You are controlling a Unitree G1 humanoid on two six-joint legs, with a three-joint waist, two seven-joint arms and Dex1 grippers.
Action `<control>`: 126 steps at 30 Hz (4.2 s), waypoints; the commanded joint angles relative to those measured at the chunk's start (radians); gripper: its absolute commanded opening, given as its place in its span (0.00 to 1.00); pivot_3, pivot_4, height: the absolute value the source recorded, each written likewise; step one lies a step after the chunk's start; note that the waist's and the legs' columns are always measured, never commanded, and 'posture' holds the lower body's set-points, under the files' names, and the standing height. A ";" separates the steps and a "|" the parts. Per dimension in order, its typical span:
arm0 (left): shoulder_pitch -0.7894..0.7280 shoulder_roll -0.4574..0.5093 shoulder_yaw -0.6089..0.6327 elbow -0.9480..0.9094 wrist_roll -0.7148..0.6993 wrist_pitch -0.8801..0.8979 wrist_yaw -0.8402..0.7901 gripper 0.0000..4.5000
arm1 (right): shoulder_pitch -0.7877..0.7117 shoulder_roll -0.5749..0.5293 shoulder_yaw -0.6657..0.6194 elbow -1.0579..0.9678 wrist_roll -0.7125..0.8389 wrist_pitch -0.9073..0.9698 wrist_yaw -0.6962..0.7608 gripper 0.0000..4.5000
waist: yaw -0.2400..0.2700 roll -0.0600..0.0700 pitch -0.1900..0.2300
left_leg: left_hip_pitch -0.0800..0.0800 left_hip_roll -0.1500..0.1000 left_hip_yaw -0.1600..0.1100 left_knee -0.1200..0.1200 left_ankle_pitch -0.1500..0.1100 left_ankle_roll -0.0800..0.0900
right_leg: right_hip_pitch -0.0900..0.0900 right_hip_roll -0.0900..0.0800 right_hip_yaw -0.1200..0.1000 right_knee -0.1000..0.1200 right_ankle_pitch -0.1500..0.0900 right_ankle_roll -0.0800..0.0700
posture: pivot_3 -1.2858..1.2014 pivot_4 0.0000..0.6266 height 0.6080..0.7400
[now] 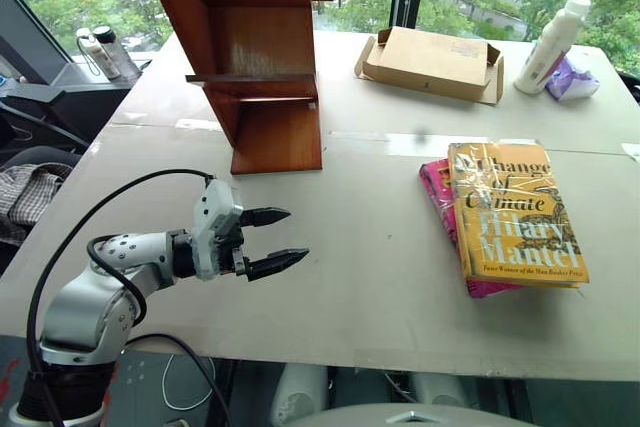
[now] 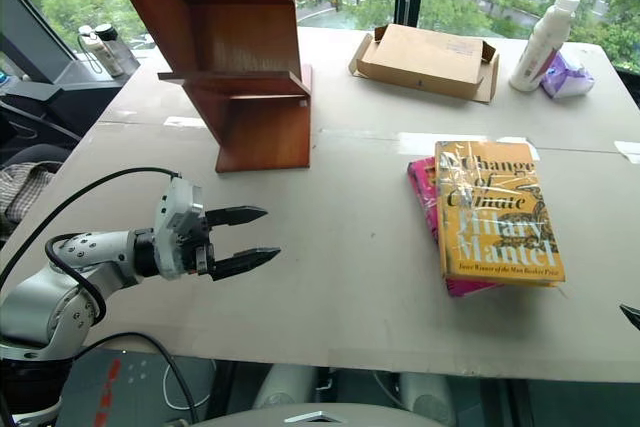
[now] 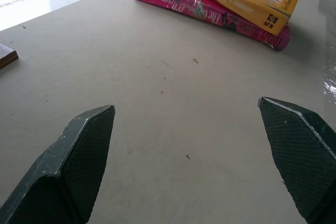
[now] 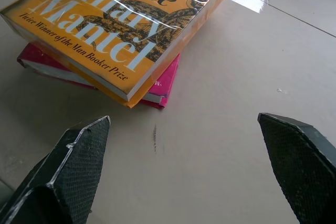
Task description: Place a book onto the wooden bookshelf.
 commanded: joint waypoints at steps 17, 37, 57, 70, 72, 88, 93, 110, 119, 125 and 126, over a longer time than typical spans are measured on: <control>-0.306 -0.077 -0.112 -0.099 -0.156 0.046 -0.045 1.00 | -0.551 -0.297 0.435 -0.271 0.003 0.702 -0.728 0.48 | 0.004 -0.005 0.001 | -0.002 -0.003 -0.001 0.002 0.000 0.001 | 0.000 0.006 0.000 0.000 0.001 -0.001 | 0.52 0.24 0.95; -0.240 -0.101 -0.123 -0.175 -0.154 0.035 0.042 1.00 | -0.890 -0.349 0.954 -0.212 -0.201 0.831 -0.768 0.01 | -0.003 -0.004 0.001 | -0.002 -0.003 0.001 0.002 0.000 0.001 | -0.001 0.009 0.003 0.002 0.001 0.004 | 0.52 0.24 0.95; -0.184 -0.087 -0.109 -0.198 -0.179 0.088 0.130 1.00 | -0.932 -0.268 0.969 -0.265 -0.246 0.828 -0.761 0.01 | -0.002 -0.003 0.001 | -0.002 -0.003 0.002 0.002 0.000 0.001 | -0.001 0.009 0.001 0.003 0.001 0.004 | 0.52 0.24 0.95; -0.519 -0.251 -0.148 0.220 -0.455 0.705 0.391 1.00 | -0.262 -0.006 0.081 -0.397 0.054 0.347 -0.060 0.69 | 0.021 -0.003 0.001 | -0.001 -0.003 -0.003 0.004 0.000 0.001 | 0.003 0.009 -0.006 0.003 -0.001 0.012 | 0.52 0.24 0.95; -0.584 -0.294 -0.157 0.320 -0.450 0.769 0.404 1.00 | -0.219 -0.008 0.050 -0.361 0.085 0.314 0.007 0.91 | 0.013 -0.003 0.000 | 0.002 -0.003 -0.003 0.006 0.000 0.002 | 0.004 0.009 -0.005 0.005 -0.001 0.011 | 0.52 0.24 0.95; -0.851 -0.468 -0.201 0.782 -0.285 0.842 0.307 1.00 | -0.396 -0.158 0.155 0.044 0.127 0.131 0.164 0.99 | -0.003 -0.004 0.000 | 0.001 -0.005 -0.002 0.006 0.000 0.001 | 0.003 0.009 -0.002 0.006 0.001 0.006 | 0.52 0.24 0.95; -0.894 -0.510 -0.259 0.873 -0.205 0.813 0.235 1.00 | -0.453 -0.178 0.203 0.036 0.148 0.139 0.166 0.99 | 0.001 -0.004 0.001 | -0.001 -0.005 -0.003 0.005 0.000 0.001 | 0.003 0.009 -0.004 0.005 0.001 0.006 | 0.52 0.24 0.95; -1.076 -0.769 -0.305 1.423 0.121 0.402 -0.032 0.83 | -0.429 -0.152 0.190 -0.081 0.191 0.191 0.072 1.00 | 0.001 -0.004 0.001 | -0.001 -0.005 -0.003 0.005 0.000 0.002 | 0.002 0.008 -0.004 0.004 0.001 0.007 | 0.52 0.24 0.95; -1.101 -0.754 -0.245 1.459 0.163 0.433 -0.110 0.05 | -0.404 -0.128 0.206 -0.149 0.217 0.207 0.018 1.00 | -0.002 -0.004 0.001 | -0.002 -0.005 -0.003 0.005 0.000 0.002 | 0.001 0.008 -0.005 0.005 0.001 0.007 | 0.52 0.24 0.95; -1.007 -0.574 -0.159 0.991 0.012 0.770 -0.089 0.05 | -0.450 -0.125 0.243 -0.124 0.223 0.196 -0.011 1.00 | -0.020 -0.003 0.002 | -0.002 -0.003 -0.003 0.004 0.000 0.001 | 0.000 0.009 -0.004 0.006 0.001 0.007 | 0.52 0.24 0.95; -0.982 -0.549 -0.134 0.877 -0.022 0.822 -0.063 0.05 | -0.467 -0.123 0.252 -0.113 0.225 0.193 -0.016 1.00 | -0.021 -0.003 0.002 | -0.002 -0.003 -0.003 0.004 0.000 0.001 | 0.000 0.009 -0.004 0.006 0.001 0.007 | 0.52 0.24 0.95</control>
